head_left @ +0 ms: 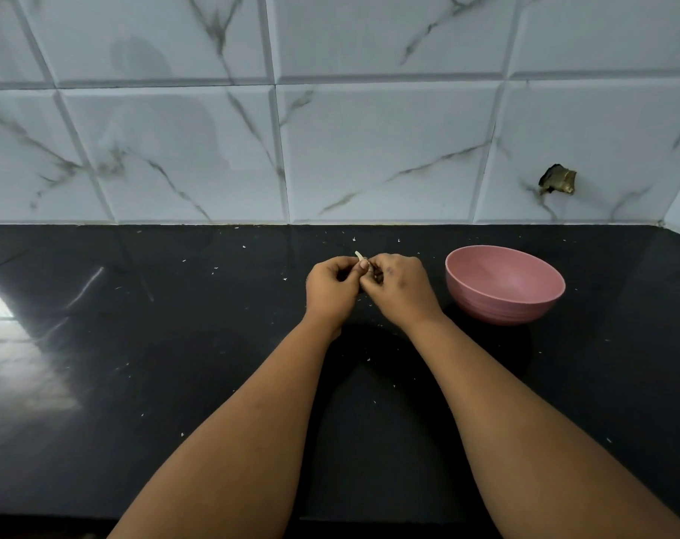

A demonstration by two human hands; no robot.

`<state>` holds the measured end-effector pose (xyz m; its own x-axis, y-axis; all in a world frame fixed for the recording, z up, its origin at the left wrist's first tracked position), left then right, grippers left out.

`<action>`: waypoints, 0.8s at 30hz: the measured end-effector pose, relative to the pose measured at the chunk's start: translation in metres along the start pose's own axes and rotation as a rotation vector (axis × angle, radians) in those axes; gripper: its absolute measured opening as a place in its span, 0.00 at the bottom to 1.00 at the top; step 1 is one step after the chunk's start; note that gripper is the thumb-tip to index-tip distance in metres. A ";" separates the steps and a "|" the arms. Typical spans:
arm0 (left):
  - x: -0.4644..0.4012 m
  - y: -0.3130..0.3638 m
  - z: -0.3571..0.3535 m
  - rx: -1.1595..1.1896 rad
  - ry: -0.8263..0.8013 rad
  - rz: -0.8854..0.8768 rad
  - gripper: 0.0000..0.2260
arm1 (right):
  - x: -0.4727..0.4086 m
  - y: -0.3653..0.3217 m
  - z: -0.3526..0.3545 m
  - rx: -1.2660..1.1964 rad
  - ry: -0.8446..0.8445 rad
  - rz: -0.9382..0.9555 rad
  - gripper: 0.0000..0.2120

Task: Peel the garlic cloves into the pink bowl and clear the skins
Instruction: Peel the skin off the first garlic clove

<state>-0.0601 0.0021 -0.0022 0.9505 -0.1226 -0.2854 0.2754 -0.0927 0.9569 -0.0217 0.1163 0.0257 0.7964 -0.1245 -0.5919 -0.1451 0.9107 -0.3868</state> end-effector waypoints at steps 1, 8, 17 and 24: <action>0.000 0.000 0.000 0.005 -0.007 -0.002 0.05 | 0.000 0.000 0.000 0.020 -0.001 0.002 0.10; 0.001 -0.010 -0.003 0.054 -0.010 0.098 0.06 | 0.000 0.019 -0.004 -0.142 -0.021 -0.124 0.07; -0.006 -0.014 -0.005 0.429 -0.095 0.345 0.09 | 0.004 0.036 -0.018 -1.107 -0.171 -0.649 0.10; -0.007 -0.010 -0.005 0.400 -0.133 0.297 0.08 | 0.005 0.034 -0.015 -1.005 -0.190 -0.512 0.11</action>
<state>-0.0686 0.0083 -0.0097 0.9457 -0.3233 -0.0338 -0.1051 -0.4026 0.9093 -0.0315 0.1408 -0.0015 0.9608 -0.2507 -0.1183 -0.1138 0.0322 -0.9930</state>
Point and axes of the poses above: each hand's wrist, its own x-axis away from the middle knuckle, its own z-axis out of the back of the hand, y = z × x, the point moved 5 cm from there along -x, towards the middle knuckle, and after that the axes turned 6 degrees about x, right-handed, at the moved point
